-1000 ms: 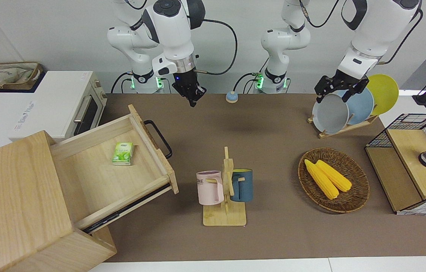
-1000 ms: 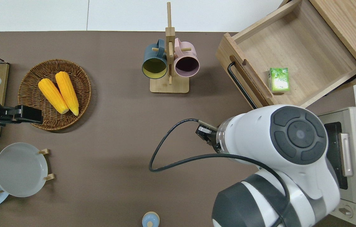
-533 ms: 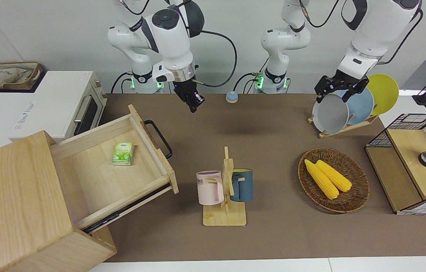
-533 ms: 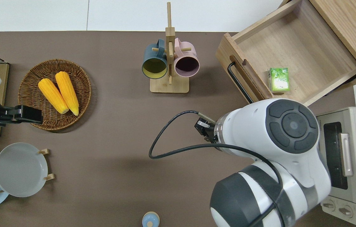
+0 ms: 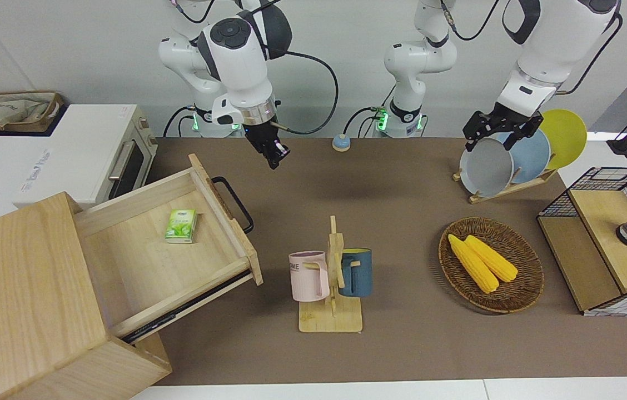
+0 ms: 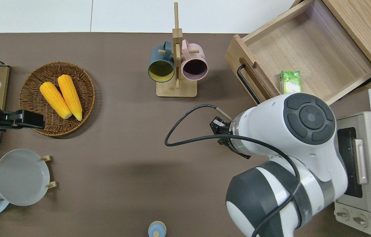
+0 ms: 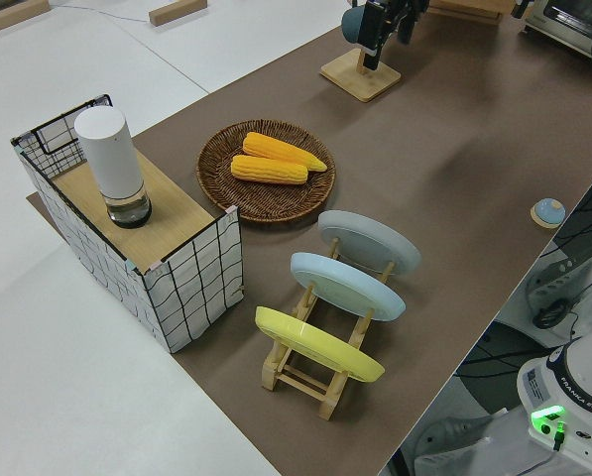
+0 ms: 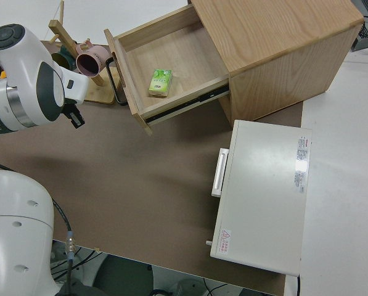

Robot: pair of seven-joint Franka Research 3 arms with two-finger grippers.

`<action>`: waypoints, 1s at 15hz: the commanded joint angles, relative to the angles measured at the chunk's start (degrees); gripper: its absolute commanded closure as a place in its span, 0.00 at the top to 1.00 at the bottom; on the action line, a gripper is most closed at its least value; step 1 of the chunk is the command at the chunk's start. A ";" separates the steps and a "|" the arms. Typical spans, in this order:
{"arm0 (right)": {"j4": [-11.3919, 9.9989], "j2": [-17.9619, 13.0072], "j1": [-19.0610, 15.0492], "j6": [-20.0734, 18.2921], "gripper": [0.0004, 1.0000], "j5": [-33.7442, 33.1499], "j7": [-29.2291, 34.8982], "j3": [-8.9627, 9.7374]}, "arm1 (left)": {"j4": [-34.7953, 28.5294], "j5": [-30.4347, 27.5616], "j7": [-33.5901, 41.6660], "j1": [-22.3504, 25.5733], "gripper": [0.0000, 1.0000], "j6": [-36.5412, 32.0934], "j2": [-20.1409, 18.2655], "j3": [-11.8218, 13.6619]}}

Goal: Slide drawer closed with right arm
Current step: 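Bring the right gripper against the drawer front near its black handle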

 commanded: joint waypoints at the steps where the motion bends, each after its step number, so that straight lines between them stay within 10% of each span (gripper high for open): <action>1: 0.21 0.49 -3.03 -0.63 0.00 -1.61 -2.46 1.33 | -0.28 0.65 0.39 -0.26 1.00 -0.65 -0.57 0.28; 15: 0.56 1.99 -8.92 -1.42 0.00 -5.40 -8.79 1.24 | -0.28 0.65 0.39 -0.35 1.00 -0.65 -0.57 0.28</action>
